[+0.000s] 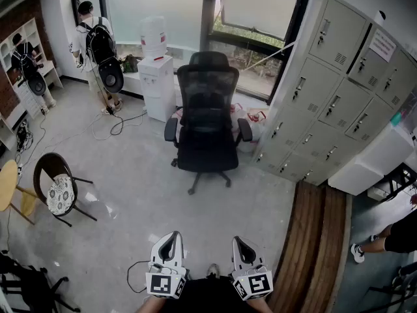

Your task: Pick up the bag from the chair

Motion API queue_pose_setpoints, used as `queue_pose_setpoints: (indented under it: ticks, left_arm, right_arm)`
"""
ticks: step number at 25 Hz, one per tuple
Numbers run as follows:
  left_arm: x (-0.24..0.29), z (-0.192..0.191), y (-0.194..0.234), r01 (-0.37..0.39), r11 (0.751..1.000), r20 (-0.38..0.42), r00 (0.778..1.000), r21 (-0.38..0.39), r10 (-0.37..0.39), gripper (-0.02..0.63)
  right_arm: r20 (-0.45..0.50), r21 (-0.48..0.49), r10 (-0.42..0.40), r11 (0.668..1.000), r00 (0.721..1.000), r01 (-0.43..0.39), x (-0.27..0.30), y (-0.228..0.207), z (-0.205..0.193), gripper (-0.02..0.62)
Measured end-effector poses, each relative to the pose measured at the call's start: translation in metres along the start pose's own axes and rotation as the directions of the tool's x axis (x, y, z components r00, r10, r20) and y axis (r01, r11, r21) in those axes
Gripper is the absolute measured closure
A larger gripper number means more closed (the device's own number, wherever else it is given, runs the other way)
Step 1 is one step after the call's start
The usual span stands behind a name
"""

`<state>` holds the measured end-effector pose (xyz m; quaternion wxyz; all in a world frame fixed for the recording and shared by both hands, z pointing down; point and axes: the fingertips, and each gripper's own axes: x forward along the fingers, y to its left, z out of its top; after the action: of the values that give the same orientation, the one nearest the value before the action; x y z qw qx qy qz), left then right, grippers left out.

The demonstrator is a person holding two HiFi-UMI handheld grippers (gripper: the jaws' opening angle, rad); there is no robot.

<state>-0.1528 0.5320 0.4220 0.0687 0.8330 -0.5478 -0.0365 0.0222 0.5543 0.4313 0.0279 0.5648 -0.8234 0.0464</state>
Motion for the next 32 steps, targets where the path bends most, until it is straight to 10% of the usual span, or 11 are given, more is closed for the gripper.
queue_pose_setpoints:
  ticks: [32]
  left_arm:
    - [0.037, -0.024, -0.078, -0.010, 0.999, -0.054, 0.998, 0.034, 0.012, 0.607]
  right_arm:
    - [-0.030, -0.033, 0.112, 0.993, 0.993, -0.113, -0.004, -0.075, -0.023, 0.597]
